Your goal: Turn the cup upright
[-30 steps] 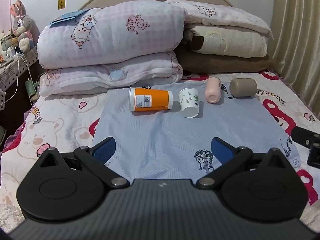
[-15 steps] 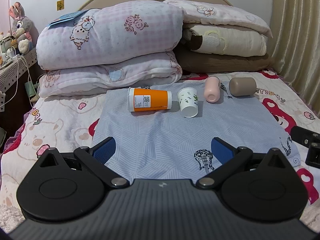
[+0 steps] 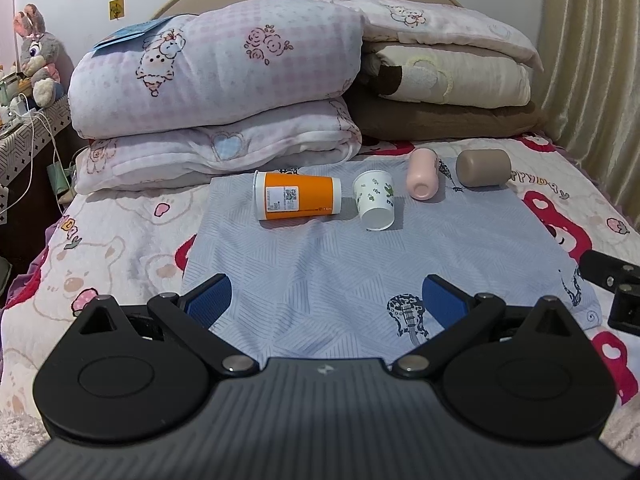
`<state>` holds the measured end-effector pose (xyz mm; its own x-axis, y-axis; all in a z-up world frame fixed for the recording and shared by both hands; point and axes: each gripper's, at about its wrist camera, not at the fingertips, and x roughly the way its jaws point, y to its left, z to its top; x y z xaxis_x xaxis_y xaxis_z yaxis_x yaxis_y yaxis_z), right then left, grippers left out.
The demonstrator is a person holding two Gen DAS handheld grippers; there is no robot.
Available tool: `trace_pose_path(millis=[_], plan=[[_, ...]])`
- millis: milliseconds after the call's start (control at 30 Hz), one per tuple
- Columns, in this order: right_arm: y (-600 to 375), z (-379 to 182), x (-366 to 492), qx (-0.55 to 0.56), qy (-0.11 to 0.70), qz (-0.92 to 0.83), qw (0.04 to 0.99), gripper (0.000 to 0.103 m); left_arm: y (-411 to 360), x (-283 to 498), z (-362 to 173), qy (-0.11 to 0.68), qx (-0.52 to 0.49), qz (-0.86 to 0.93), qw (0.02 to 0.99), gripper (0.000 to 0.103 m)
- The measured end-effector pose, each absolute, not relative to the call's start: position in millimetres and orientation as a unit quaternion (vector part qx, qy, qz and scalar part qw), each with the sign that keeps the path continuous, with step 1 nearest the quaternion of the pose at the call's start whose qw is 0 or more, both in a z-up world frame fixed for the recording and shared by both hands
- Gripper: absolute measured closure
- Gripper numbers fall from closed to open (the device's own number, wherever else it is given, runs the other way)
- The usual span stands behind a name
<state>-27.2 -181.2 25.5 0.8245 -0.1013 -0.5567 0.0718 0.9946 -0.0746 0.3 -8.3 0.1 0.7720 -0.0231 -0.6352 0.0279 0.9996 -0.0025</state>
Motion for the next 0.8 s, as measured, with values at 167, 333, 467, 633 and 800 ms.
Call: trace_pose_path(millis=[167, 333, 467, 633, 800], plan=[[-181.8, 24.6, -27.3, -0.026, 0.294, -0.045, 0.955, 0.003, -9.4, -0.4, -2.1, 0.339, 0.004, -0.019, 0.941, 0.0], [-185.2, 21.4, -27.3, -0.026, 0.295, -0.046, 0.954, 0.003, -11.1, -0.6, -3.3, 0.339, 0.001, -0.018, 0.941, 0.0], [-186.1, 20.4, -27.5, -0.027, 0.296, -0.046, 0.954, 0.003, -11.1, -0.7, -4.2, 0.338, 0.001, -0.014, 0.941, 0.0], [-184.9, 20.9, -27.0, -0.029, 0.298, -0.047, 0.953, 0.003, -6.9, -0.9, -3.9, 0.336, -0.01, -0.017, 0.942, 0.0], [-186.0, 19.7, -27.4, -0.031, 0.3, -0.048, 0.952, 0.003, -4.8, -0.4, -3.7, 0.335, -0.013, -0.017, 0.942, 0.0]])
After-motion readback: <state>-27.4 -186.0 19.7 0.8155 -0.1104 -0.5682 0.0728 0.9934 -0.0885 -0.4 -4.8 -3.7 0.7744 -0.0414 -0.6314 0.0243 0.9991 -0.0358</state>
